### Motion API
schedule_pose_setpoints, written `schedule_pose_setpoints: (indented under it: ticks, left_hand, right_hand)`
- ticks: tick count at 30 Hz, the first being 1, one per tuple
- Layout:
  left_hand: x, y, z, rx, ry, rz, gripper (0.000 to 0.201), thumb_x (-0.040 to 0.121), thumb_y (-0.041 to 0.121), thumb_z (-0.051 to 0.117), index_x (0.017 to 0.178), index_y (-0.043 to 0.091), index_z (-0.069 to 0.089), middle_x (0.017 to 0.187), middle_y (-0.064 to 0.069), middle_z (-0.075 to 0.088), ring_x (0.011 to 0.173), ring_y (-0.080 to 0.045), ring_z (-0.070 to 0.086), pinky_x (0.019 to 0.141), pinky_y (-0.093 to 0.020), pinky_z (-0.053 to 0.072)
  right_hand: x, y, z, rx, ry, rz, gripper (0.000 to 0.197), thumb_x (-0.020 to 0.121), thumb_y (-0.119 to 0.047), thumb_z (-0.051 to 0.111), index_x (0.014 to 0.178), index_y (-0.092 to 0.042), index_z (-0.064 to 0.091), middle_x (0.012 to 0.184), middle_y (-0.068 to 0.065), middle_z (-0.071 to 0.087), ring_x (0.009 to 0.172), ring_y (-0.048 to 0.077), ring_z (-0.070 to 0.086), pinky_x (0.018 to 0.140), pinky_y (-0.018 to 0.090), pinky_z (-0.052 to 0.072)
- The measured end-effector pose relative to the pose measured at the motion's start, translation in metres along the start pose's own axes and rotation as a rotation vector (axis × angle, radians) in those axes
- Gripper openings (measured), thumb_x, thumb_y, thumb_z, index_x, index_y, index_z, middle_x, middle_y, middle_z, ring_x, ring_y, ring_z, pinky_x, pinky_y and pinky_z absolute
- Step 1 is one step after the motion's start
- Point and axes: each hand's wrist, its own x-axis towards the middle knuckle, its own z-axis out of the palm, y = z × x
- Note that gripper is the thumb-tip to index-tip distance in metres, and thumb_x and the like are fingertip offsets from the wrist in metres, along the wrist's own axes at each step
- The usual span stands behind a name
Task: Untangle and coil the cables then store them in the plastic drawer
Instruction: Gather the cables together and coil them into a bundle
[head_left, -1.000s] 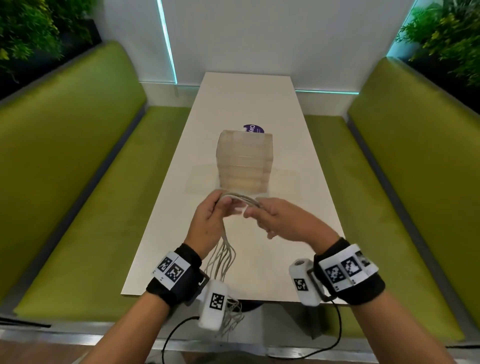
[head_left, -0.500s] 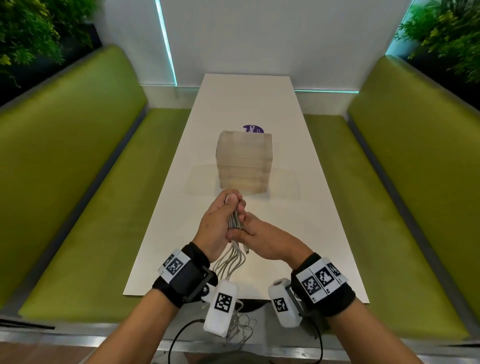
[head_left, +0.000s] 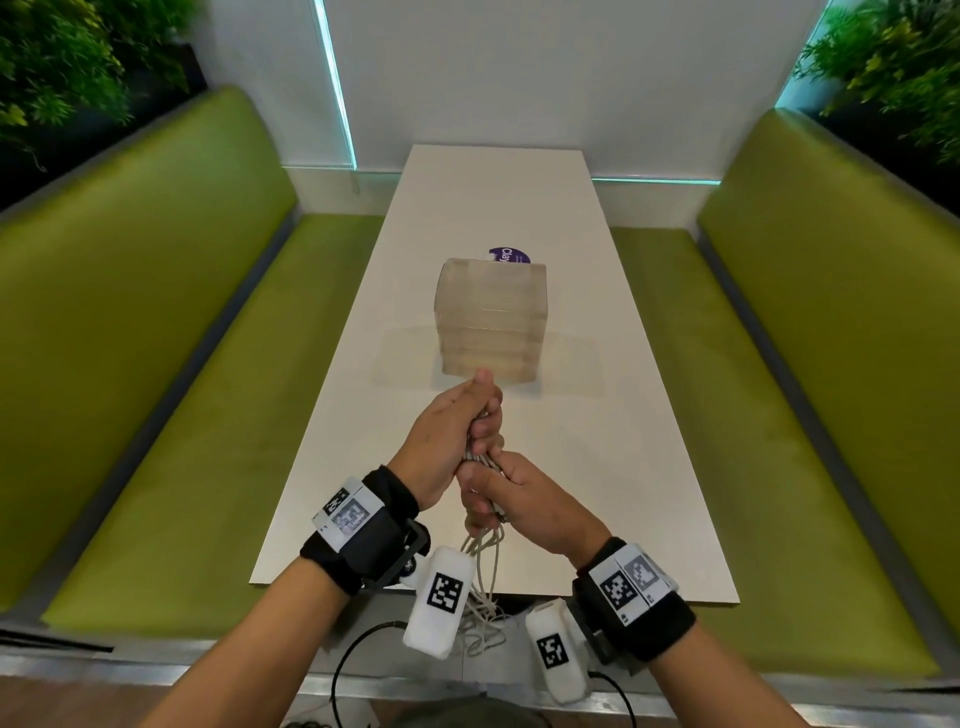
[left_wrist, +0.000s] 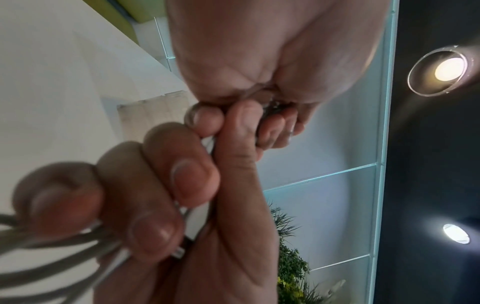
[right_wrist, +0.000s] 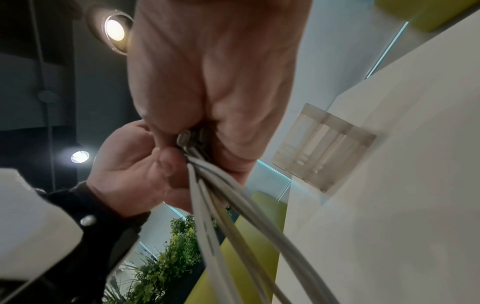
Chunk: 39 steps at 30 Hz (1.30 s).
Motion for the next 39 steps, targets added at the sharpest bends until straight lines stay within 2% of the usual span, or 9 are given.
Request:
schedule_pose_setpoints:
  ticks: [7, 10, 13, 16, 19, 22, 30, 33, 39]
  left_hand:
    - [-0.001, -0.005, -0.006, 0.176, -0.006, 0.128, 0.039, 0.098, 0.046, 0.036, 0.098, 0.011, 0.055, 0.079, -0.002, 0.061, 0.072, -0.017, 0.062, 0.073, -0.033, 0.052]
    - [-0.003, -0.026, -0.021, 0.278, -0.101, 0.055, 0.087, 0.072, 0.078, 0.048, 0.137, 0.022, 0.038, 0.109, -0.011, 0.061, 0.076, -0.022, 0.065, 0.061, -0.033, 0.053]
    - [-0.010, -0.050, -0.025, 0.382, -0.212, 0.015, 0.092, 0.075, 0.066, 0.060, 0.145, 0.016, 0.027, 0.118, -0.004, 0.059, 0.104, -0.014, 0.062, 0.089, -0.025, 0.049]
    - [-0.015, -0.063, -0.016, 0.379, -0.171, 0.003, 0.064, 0.091, 0.028, 0.055, 0.140, -0.001, 0.025, 0.081, 0.003, 0.059, 0.069, -0.009, 0.060, 0.068, -0.019, 0.048]
    - [-0.019, -0.064, -0.010, 0.305, -0.129, 0.003, 0.042, 0.090, 0.033, 0.050, 0.130, 0.030, 0.038, 0.060, 0.014, 0.041, 0.055, -0.006, 0.036, 0.054, -0.019, 0.035]
    - [-0.021, -0.063, -0.011, 0.308, -0.119, 0.029, 0.015, 0.090, 0.034, 0.049, 0.100, 0.023, 0.043, 0.059, 0.013, 0.037, 0.053, -0.007, 0.031, 0.051, -0.022, 0.029]
    - [-0.031, -0.062, -0.025, 0.262, -0.248, -0.116, 0.042, 0.086, 0.055, 0.047, 0.077, 0.014, 0.055, 0.047, 0.007, 0.034, 0.041, -0.013, 0.042, 0.050, -0.024, 0.037]
    - [-0.036, -0.059, -0.029, 0.213, -0.252, -0.191, 0.043, 0.088, 0.053, 0.046, 0.064, 0.017, 0.048, 0.049, 0.006, 0.026, 0.042, -0.011, 0.026, 0.045, -0.021, 0.025]
    - [-0.035, -0.048, -0.032, 0.196, -0.248, -0.194, 0.046, 0.090, 0.052, 0.038, 0.059, 0.020, 0.047, 0.049, 0.010, 0.025, 0.046, -0.010, 0.017, 0.045, -0.020, 0.017]
  right_hand:
    - [0.000, -0.001, -0.001, 0.039, 0.059, -0.030, 0.031, 0.101, -0.023, 0.043, 0.071, -0.016, 0.046, 0.060, -0.003, 0.043, 0.050, 0.012, 0.041, 0.065, 0.030, 0.050]
    - [0.002, -0.004, -0.007, 0.052, 0.153, -0.087, 0.029, 0.100, -0.027, 0.043, 0.079, -0.010, 0.053, 0.065, 0.000, 0.053, 0.058, 0.016, 0.051, 0.075, 0.038, 0.051]
    - [0.004, -0.013, -0.013, 0.175, 0.231, -0.152, 0.030, 0.093, -0.040, 0.053, 0.085, -0.012, 0.060, 0.080, 0.012, 0.059, 0.073, 0.024, 0.058, 0.075, 0.043, 0.045]
    - [0.003, -0.020, -0.014, 0.297, 0.280, -0.167, 0.026, 0.089, -0.036, 0.056, 0.087, -0.010, 0.056, 0.082, 0.004, 0.062, 0.073, 0.018, 0.059, 0.068, 0.040, 0.046]
    - [0.003, -0.022, -0.014, 0.404, 0.323, -0.161, 0.020, 0.091, -0.029, 0.051, 0.088, -0.009, 0.054, 0.077, 0.004, 0.058, 0.073, 0.019, 0.058, 0.072, 0.031, 0.050]
    - [0.004, -0.022, -0.012, 0.469, 0.346, -0.149, 0.022, 0.093, -0.030, 0.049, 0.086, -0.010, 0.054, 0.070, 0.002, 0.050, 0.063, 0.018, 0.049, 0.065, 0.029, 0.046]
    - [0.004, -0.033, -0.011, 0.534, 0.332, -0.202, 0.023, 0.094, -0.028, 0.046, 0.088, -0.007, 0.053, 0.060, -0.002, 0.042, 0.052, 0.011, 0.038, 0.054, 0.024, 0.040]
    - [0.002, -0.041, -0.024, 0.526, 0.355, -0.208, 0.023, 0.096, -0.026, 0.044, 0.085, -0.008, 0.052, 0.060, -0.002, 0.041, 0.051, 0.011, 0.037, 0.054, 0.024, 0.041]
    - [-0.009, -0.050, -0.038, 0.007, 0.248, -0.184, 0.024, 0.097, -0.025, 0.048, 0.087, -0.004, 0.053, 0.060, 0.001, 0.043, 0.053, 0.015, 0.045, 0.062, 0.032, 0.047]
